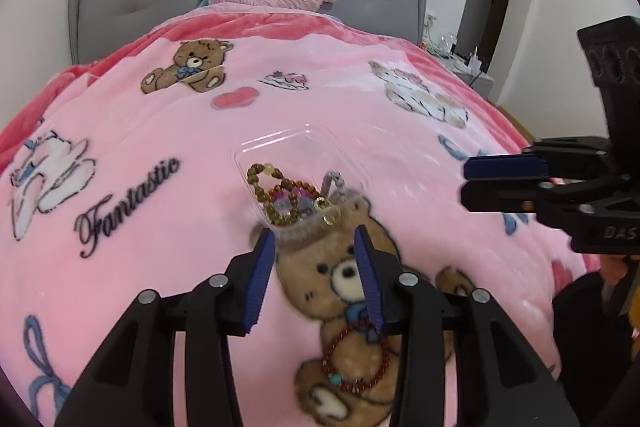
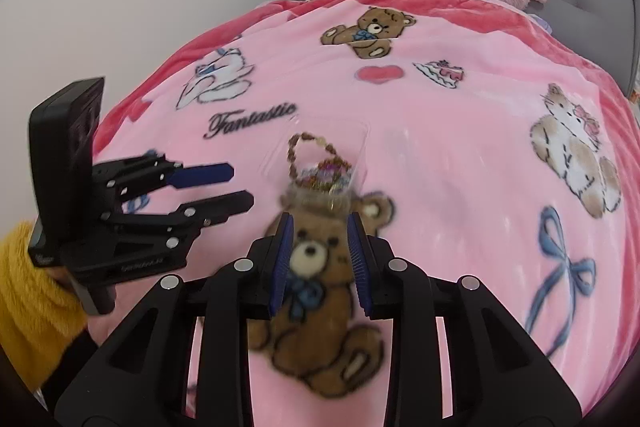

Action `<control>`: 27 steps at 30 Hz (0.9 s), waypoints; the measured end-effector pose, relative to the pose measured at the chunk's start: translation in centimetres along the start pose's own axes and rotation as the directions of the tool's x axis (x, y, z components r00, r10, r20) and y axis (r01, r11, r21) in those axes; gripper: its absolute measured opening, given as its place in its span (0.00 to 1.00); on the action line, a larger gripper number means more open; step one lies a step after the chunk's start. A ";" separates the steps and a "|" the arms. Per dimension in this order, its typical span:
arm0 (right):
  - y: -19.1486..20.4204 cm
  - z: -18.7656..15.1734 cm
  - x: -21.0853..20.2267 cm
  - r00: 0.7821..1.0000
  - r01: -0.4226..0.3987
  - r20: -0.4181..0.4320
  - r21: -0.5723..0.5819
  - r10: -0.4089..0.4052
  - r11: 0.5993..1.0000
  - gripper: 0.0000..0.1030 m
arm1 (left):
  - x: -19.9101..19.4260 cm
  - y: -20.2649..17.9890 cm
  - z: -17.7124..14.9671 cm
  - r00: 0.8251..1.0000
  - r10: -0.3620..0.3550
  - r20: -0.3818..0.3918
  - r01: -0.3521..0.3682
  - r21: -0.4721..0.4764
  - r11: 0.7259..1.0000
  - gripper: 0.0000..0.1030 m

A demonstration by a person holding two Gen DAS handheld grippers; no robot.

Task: Organize jewelry
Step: 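Open the left tool over the box while the right tool drops the gold ring, then move the left tool to the red bead bracelet while the right tool approaches the silver hoop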

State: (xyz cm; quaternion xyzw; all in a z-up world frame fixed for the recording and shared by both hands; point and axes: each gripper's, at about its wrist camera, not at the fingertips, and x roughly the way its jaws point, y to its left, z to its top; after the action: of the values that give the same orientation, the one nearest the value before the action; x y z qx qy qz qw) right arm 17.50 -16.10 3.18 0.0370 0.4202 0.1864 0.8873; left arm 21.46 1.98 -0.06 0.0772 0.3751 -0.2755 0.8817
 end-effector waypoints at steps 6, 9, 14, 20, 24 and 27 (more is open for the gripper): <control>1.0 -3.7 -1.8 0.998 -0.029 -0.048 0.047 0.031 0.998 0.38 | -1.3 -1.3 -1.5 1.000 -0.002 -0.002 0.002 0.008 1.000 0.51; 1.8 -6.0 -2.2 0.995 -0.042 -0.091 0.056 0.047 0.998 0.38 | -1.6 -1.8 -2.3 1.000 0.000 -0.011 0.000 0.019 1.000 0.52; 2.8 -9.1 -2.1 0.988 -0.053 -0.140 0.082 0.064 0.995 0.38 | -1.9 -2.7 -4.4 0.999 0.007 -0.051 -0.005 0.049 0.999 0.55; 4.1 -12.2 -1.3 0.968 -0.082 -0.228 0.100 0.103 0.992 0.42 | -0.9 -4.0 -7.1 0.992 0.029 -0.123 -0.014 0.119 0.993 0.63; 4.8 -14.3 -0.5 0.954 -0.052 -0.288 0.113 0.083 0.992 0.45 | 0.4 -4.3 -8.2 0.985 0.045 -0.168 -0.022 0.136 0.990 0.74; 4.9 -15.4 0.1 0.946 -0.044 -0.314 0.131 0.083 0.990 0.45 | 1.0 -4.3 -8.6 0.983 0.040 -0.180 -0.021 0.108 0.994 0.74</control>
State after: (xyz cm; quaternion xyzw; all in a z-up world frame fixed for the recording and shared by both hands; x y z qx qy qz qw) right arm 4.40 -12.88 -5.72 0.0742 0.5672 0.1922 0.7974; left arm 14.37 0.90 -6.55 0.1544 0.4377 -0.2734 0.8425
